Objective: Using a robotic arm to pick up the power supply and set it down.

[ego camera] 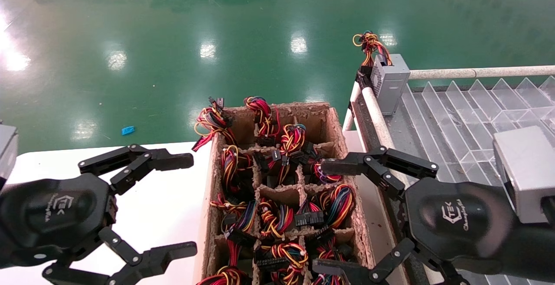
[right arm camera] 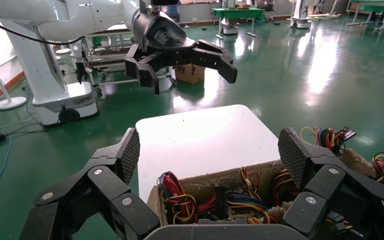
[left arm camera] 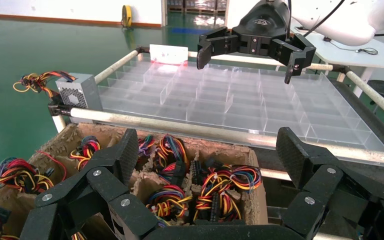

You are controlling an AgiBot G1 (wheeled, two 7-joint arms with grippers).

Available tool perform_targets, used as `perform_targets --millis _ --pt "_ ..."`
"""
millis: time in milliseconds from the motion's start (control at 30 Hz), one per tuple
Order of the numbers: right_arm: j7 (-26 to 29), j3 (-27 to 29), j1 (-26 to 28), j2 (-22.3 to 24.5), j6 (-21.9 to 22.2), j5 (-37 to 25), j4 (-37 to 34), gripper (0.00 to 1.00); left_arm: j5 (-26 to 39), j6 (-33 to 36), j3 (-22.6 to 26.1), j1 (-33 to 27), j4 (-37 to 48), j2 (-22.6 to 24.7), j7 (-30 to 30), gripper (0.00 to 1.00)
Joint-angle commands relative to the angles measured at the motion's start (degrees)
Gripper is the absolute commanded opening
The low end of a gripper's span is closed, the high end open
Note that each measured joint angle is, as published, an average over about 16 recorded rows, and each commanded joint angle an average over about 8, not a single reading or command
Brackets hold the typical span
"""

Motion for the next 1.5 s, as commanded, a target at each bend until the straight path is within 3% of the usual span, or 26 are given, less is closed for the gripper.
perform_targets --millis 33,167,200,267,433,500,733,933,1200,1267,1467,1500 --pt "0.0 0.0 0.0 0.0 0.0 0.0 0.0 1.00 0.0 0.0 0.0 0.0 0.0 0.0 0.0 1.00" --pt "0.0 0.0 0.0 0.0 0.0 0.0 0.0 1.00 0.0 0.0 0.0 0.0 0.0 0.0 0.0 0.98" --pt "0.0 0.0 0.0 0.0 0.0 0.0 0.0 1.00 0.0 0.0 0.0 0.0 0.0 0.0 0.0 0.92" --pt "0.0 0.0 0.0 0.0 0.0 0.0 0.0 1.00 0.0 0.0 0.0 0.0 0.0 0.0 0.0 0.72" --pt "0.0 0.0 0.0 0.0 0.0 0.0 0.0 1.00 0.0 0.0 0.0 0.0 0.0 0.0 0.0 0.11" --pt "0.0 0.0 0.0 0.0 0.1 -0.1 0.1 1.00 0.0 0.0 0.0 0.0 0.0 0.0 0.0 0.01" --pt "-1.5 0.1 0.1 -1.2 5.8 -3.6 0.5 1.00 0.0 0.0 0.0 0.0 0.0 0.0 0.0 0.00" --pt "-0.1 -0.3 -0.5 -3.2 16.8 -9.1 1.4 1.00 0.0 0.0 0.0 0.0 0.0 0.0 0.0 0.00" --pt "8.3 -4.6 0.0 -7.7 31.7 -18.5 2.2 1.00 0.0 0.0 0.0 0.0 0.0 0.0 0.0 0.00" --pt "10.3 -6.2 0.5 -9.0 34.2 -21.2 2.1 0.82 0.0 0.0 0.0 0.0 0.0 0.0 0.0 0.00" --pt "14.9 -9.9 2.1 -12.6 39.2 -27.2 0.4 0.08 0.0 0.0 0.0 0.0 0.0 0.0 0.0 0.00" --pt "15.4 -10.4 2.3 -13.2 39.9 -27.9 -0.1 0.02 0.0 0.0 0.0 0.0 0.0 0.0 0.0 0.00"
